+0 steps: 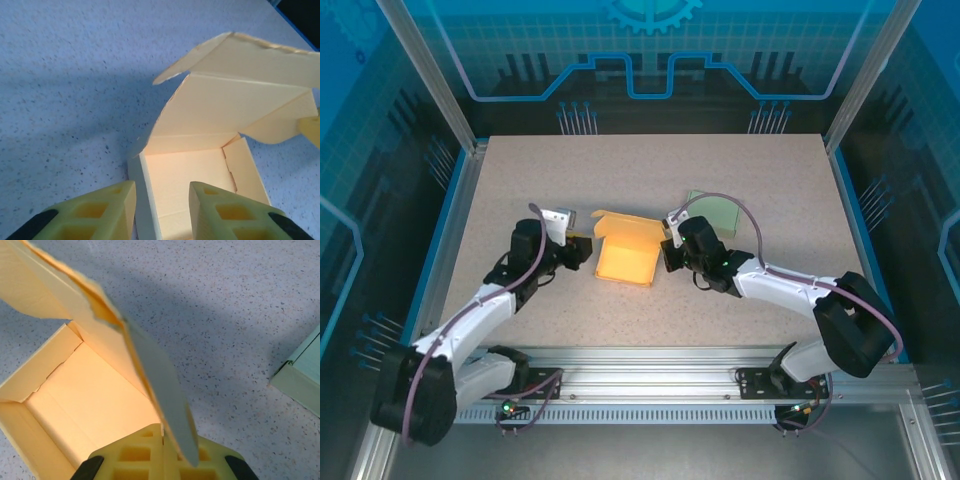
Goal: Fold the paper box
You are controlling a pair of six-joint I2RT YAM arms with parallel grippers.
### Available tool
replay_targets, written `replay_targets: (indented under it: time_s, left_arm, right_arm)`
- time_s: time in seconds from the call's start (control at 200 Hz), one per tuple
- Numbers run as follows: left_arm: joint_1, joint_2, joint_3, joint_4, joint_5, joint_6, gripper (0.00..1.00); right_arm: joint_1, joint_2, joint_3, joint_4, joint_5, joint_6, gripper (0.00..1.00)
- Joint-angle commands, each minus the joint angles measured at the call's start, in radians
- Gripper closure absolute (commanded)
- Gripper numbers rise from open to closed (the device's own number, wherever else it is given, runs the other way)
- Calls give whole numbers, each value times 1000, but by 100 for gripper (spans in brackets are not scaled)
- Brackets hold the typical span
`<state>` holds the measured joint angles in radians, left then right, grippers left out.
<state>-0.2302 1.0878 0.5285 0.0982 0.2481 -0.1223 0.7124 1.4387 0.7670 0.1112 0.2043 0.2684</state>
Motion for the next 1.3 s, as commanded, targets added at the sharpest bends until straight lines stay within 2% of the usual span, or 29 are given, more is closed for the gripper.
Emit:
replay_targets:
  time_s: [0.0,0.18,0.44,0.52,0.78,0.87,0.99,1.121,1.191,1.296]
  left_arm:
    - [17,48,45,9,175,57,65]
    - [17,139,108,35,211,64,65]
    - [19,245,167,27,97,94,61]
    - [19,254,170,24,63,98,54]
    - [19,248,173,14,-17,118,51]
    - [19,259,188,4,-8,139,51]
    - [19,289,217,-11,59,152,58]
    - [17,305,235,-19,94,140,83]
    - [14,301,236,-26,91,126,93]
    - [-1,286,228,-3,60,84,95]
  right_arm:
    - [-6,6,29,-26,-11,-20,100]
    - [-11,6,26,-19,-21,-26,100]
    - [-20,12,26,-4,-43,-26,100]
    - [-22,12,26,-2,-45,-26,100]
    - [-30,22,30,8,-62,-29,100]
    - [-32,28,32,10,-66,-29,100]
    - [-33,38,42,10,-70,-29,100]
    - [-34,46,51,7,-67,-26,100]
    - [-34,48,54,8,-63,-25,100]
    - [-31,48,57,31,-50,-21,100]
